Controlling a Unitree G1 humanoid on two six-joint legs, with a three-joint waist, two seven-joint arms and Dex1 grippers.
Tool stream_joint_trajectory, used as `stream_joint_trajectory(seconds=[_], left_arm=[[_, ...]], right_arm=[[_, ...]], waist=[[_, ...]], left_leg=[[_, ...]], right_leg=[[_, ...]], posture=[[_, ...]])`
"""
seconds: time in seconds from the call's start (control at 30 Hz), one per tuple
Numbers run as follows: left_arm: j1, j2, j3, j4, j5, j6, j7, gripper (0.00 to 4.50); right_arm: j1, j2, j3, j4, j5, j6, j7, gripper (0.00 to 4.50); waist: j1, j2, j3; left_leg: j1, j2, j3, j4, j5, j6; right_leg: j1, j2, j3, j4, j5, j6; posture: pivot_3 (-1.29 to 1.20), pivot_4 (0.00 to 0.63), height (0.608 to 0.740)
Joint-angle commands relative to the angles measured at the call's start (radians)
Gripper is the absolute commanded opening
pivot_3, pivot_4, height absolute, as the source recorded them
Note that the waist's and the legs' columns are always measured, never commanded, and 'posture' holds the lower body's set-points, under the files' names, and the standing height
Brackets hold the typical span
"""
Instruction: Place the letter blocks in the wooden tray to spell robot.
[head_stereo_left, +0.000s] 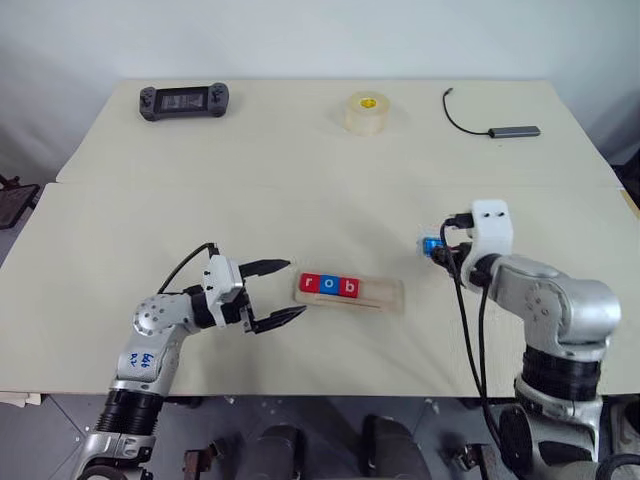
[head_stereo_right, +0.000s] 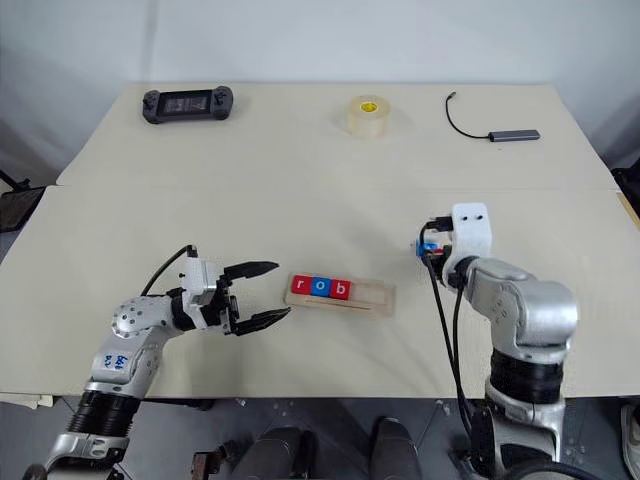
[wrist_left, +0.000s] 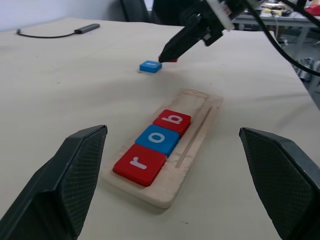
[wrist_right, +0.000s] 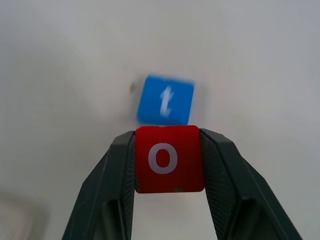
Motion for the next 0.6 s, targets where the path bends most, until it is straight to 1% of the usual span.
stream_joint_trajectory(seconds=[0.03, 0.2, 0.27, 0.3, 0.33, 0.37, 0.43, 0.47, 0.57, 0.6], left_arm=[[-0.024, 0.001, 0.003, 0.007, -0.012, -0.002, -0.024, 4.5], [-0.04, 0.006, 0.006, 0.022, -0.012, 0.002, -0.04, 4.5], [-0.041, 0.007, 0.007, 0.021, -0.011, 0.002, -0.042, 4.5], [-0.041, 0.007, 0.008, 0.02, -0.01, 0.003, -0.042, 4.5], [-0.041, 0.007, 0.009, 0.019, -0.01, 0.004, -0.042, 4.5], [-0.04, 0.008, 0.01, 0.018, -0.01, 0.003, -0.041, 4.5], [-0.036, 0.007, 0.014, 0.015, -0.01, 0.001, -0.036, 4.5], [-0.031, 0.009, 0.016, 0.01, -0.01, 0.0, -0.035, 4.5], [-0.02, 0.013, 0.022, 0.0, -0.011, -0.003, -0.033, 4.5], [-0.017, 0.014, 0.024, -0.003, -0.012, -0.003, -0.033, 4.5]], right_arm=[[0.056, 0.041, -0.006, -0.137, 0.005, 0.084, -0.011, 1.45], [0.1, 0.06, -0.004, -0.178, -0.019, 0.1, -0.029, 1.45], [0.102, 0.05, -0.004, -0.173, -0.028, 0.093, -0.029, 2.21], [0.101, 0.044, -0.005, -0.167, -0.03, 0.086, -0.025, 2.47], [0.1, 0.04, -0.006, -0.164, -0.031, 0.08, -0.021, 2.82], [0.095, 0.017, -0.008, -0.147, -0.019, 0.057, 0.006, 3.19], [0.089, -0.045, -0.008, -0.107, 0.021, 0.016, 0.084, 3.86], [0.092, -0.113, 0.003, -0.081, 0.054, -0.034, 0.163, 4.17], [0.137, -0.318, 0.06, 0.009, 0.088, -0.278, 0.402, 4.17], [0.163, -0.381, 0.085, 0.045, 0.075, -0.409, 0.491, 4.17]], waist=[[0.0, 0.0, 0.0], [-0.001, 0.0, 0.0], [-0.001, 0.0, 0.0], [-0.001, 0.0, 0.0], [-0.001, 0.0, 0.0], [-0.001, 0.0, 0.0], [0.001, 0.0, 0.0], [0.002, 0.0, 0.0], [0.001, 0.0, 0.0], [0.001, -0.001, 0.0]], left_leg=[[0.0, 0.0, 0.0, 0.0, 0.0, 0.0], [0.0, -0.001, 0.001, 0.0, 0.0, 0.0], [0.0, -0.001, 0.001, 0.0, 0.0, 0.0], [0.0, -0.001, 0.001, 0.0, 0.0, 0.0], [0.0, -0.001, 0.001, 0.0, 0.0, 0.0], [0.0, -0.001, 0.001, 0.0, 0.0, 0.0], [0.0, -0.001, 0.001, 0.0, 0.0, 0.0], [0.0, -0.002, 0.001, 0.0, 0.0, 0.001], [0.0, -0.002, 0.002, 0.0, 0.0, 0.002], [0.0, -0.002, 0.002, 0.0, 0.0, 0.002]], right_leg=[[0.0, 0.0, 0.0, 0.0, 0.0, 0.0], [-0.001, 0.0, 0.002, 0.001, 0.0, 0.0], [-0.001, 0.0, 0.002, 0.001, 0.0, 0.0], [-0.001, 0.0, 0.002, 0.001, 0.0, 0.0], [-0.001, 0.0, 0.002, 0.001, 0.0, 0.0], [-0.001, 0.0, 0.002, 0.001, 0.0, 0.0], [-0.001, 0.0, 0.002, 0.001, 0.0, 0.0], [-0.001, -0.001, 0.002, 0.001, 0.0, 0.0], [0.0, -0.001, 0.003, -0.001, 0.0, 0.0], [0.0, -0.001, 0.002, -0.001, 0.0, 0.0]], posture=[[0.0, 0.15, 0.74], [0.0, 0.15, 0.74], [0.0, 0.15, 0.74], [0.0, 0.15, 0.74], [0.0, 0.15, 0.74], [0.0, 0.15, 0.74], [0.0, 0.15, 0.74], [0.0, 0.15, 0.74], [0.0, 0.15, 0.74], [0.0, 0.15, 0.74]])
